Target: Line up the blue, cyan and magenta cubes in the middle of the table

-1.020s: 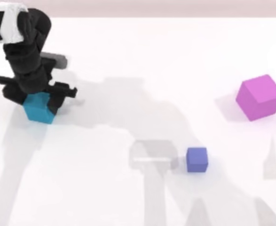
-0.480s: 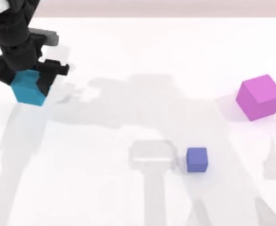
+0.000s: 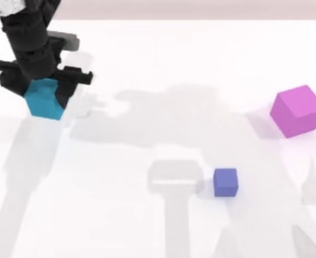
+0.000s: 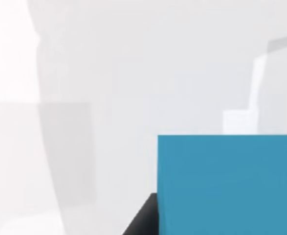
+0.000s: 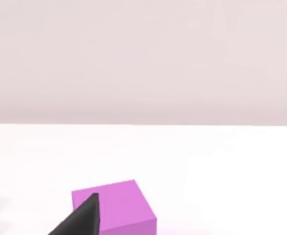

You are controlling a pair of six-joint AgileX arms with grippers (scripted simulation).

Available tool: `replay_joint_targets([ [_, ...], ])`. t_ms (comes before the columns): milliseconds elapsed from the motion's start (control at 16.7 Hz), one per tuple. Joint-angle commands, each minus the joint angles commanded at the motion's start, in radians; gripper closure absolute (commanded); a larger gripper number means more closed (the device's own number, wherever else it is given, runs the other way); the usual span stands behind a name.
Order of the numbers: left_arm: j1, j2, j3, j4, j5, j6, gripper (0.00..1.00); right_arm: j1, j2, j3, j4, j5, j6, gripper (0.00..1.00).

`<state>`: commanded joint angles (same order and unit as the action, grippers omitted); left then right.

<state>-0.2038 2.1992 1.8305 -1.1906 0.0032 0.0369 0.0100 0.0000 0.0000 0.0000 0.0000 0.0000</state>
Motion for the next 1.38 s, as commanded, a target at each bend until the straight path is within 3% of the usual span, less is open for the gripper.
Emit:
replay_joint_targets([
  [180,-0.117,0.007,0.018,-0.019,-0.002,-0.156,1.0,0.0,0.0,0.0,0.0,0.0,0.0,0.0],
  [600,-0.47,-0.001,0.039,-0.063,-0.007,-0.675,1.0,0.0,0.0,0.0,0.0,0.0,0.0,0.0],
  [780,-0.578,-0.019,0.041,-0.066,-0.01,-0.804,1.0,0.0,0.0,0.0,0.0,0.0,0.0,0.0],
  [1380,-0.606,-0.011,-0.024,0.01,-0.011,-0.837,1.0,0.0,0.0,0.0,0.0,0.0,0.0,0.0],
])
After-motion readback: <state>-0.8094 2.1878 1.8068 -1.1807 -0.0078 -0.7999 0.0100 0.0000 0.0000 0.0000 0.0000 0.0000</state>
